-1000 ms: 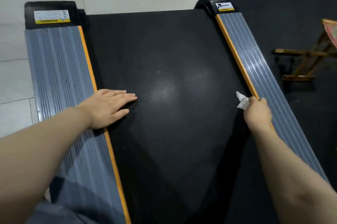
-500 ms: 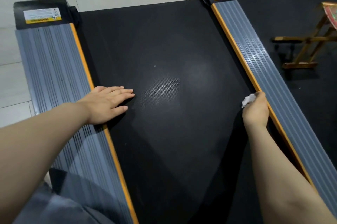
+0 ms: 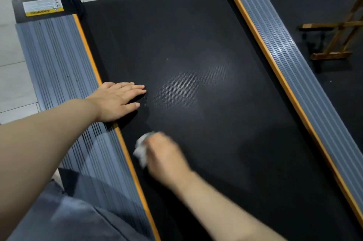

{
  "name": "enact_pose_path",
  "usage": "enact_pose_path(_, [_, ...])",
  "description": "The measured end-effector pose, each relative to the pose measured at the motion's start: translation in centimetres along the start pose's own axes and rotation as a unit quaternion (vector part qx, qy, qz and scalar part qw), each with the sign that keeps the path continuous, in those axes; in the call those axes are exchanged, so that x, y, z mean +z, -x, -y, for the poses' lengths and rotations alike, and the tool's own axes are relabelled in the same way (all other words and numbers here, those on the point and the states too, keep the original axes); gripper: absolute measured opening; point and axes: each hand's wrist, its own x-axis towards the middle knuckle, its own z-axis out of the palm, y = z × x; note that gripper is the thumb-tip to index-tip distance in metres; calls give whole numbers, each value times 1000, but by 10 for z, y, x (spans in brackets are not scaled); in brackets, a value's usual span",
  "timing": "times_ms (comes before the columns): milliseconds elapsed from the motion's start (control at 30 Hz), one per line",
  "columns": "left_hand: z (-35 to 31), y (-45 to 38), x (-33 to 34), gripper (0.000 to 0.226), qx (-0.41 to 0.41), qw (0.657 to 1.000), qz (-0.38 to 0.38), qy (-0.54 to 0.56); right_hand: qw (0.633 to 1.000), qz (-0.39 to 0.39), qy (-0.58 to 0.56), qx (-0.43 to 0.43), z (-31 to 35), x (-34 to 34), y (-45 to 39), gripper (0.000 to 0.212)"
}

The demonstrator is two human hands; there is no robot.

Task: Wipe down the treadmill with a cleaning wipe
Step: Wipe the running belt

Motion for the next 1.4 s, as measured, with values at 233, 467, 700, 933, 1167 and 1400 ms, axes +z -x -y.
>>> enact_pose_path(233, [-1,1,1,57,-6,1000,10,5,991,27,131,-5,-101,-63,-7,36])
enact_pose_path(467, [-1,2,0,56,-7,1000,9,3,841,-229,198,449,-231,-197,35,22])
enact_pose_path(700, [-7,3,-2,56,-20,999,26,18,991,-41,77,106,-43,-36,31,18])
enact_pose_path(933, [-5,5,2,56,-9,999,20,31,990,7,72,-124,-64,-42,13,21])
enact_pose_path(1167, [-2,5,7,58,12,999,-20,-24,838,-331,83,426,-172,-154,-37,18])
enact_pose_path(1400, [12,5,17,66,79,983,-149,78,997,63,36,-21,-3,17,-45,16])
